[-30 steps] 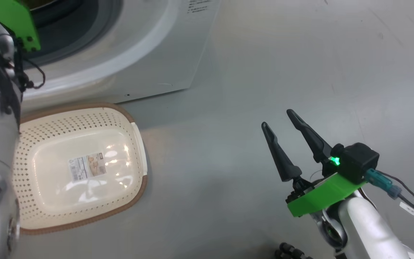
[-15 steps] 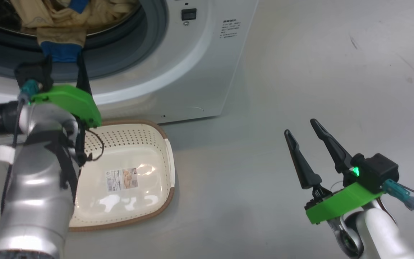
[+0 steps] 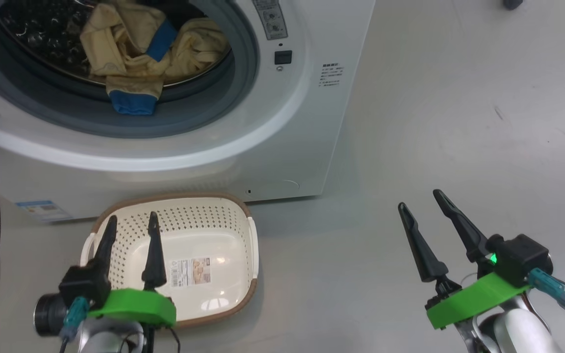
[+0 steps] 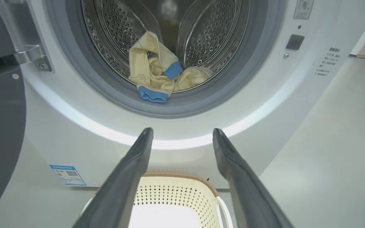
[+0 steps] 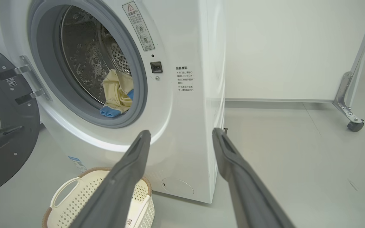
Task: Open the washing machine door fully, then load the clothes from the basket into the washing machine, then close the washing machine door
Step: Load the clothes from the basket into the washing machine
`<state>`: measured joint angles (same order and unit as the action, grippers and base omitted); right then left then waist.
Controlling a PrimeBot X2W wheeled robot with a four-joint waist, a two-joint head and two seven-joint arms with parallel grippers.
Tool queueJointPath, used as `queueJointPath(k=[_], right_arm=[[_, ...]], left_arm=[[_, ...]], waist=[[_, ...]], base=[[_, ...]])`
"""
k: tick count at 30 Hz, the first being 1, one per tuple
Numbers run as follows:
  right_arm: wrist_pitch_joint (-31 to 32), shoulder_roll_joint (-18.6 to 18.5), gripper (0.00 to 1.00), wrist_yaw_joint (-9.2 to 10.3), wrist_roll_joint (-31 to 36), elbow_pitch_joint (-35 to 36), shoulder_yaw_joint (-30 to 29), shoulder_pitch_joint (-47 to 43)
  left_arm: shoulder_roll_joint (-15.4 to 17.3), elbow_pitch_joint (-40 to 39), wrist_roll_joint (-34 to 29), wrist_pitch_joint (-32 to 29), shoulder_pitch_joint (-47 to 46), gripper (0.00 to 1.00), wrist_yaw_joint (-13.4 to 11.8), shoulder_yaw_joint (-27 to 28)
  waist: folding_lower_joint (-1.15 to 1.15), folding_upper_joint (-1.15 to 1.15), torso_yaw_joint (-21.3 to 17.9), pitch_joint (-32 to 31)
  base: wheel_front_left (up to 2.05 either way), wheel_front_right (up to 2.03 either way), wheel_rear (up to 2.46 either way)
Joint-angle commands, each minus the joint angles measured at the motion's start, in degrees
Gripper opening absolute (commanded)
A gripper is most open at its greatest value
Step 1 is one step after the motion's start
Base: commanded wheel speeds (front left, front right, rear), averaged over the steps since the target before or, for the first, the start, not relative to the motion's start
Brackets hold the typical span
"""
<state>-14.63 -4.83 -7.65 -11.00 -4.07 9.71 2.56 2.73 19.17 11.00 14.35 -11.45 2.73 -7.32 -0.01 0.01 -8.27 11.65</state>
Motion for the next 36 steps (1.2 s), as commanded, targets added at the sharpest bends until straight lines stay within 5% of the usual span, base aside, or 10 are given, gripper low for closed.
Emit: queueJointPath(k=[1, 12, 36], right_arm=[[-0.4, -0.7, 1.0, 0.16, 0.3, 2.0, 0.7, 0.1], [-0.4, -0.5, 1.0, 0.16, 0.5, 2.5, 0.0, -2.1], [-0.4, -0.1, 1.0, 0.16, 0.4, 3.1, 0.3, -0.6]], left_arm=[[0.6, -4.3, 0.2, 0.6, 0.8, 1.0, -0.2, 2.6], [0.2, -15.5, 2.1, 0.6, 13.3, 1.0, 0.1, 6.8], [0.4, -9.2, 2.3, 0.6, 9.3, 1.0, -0.7, 7.9]], waist=[[0.01, -0.01, 0.2, -0.6], [0.01, -0.01, -0.4, -2.6], [0.01, -0.01, -3.1, 0.6]], base=[[0.0, 0.0, 0.0], [0.0, 0.0, 0.0], [0.0, 0.0, 0.0]])
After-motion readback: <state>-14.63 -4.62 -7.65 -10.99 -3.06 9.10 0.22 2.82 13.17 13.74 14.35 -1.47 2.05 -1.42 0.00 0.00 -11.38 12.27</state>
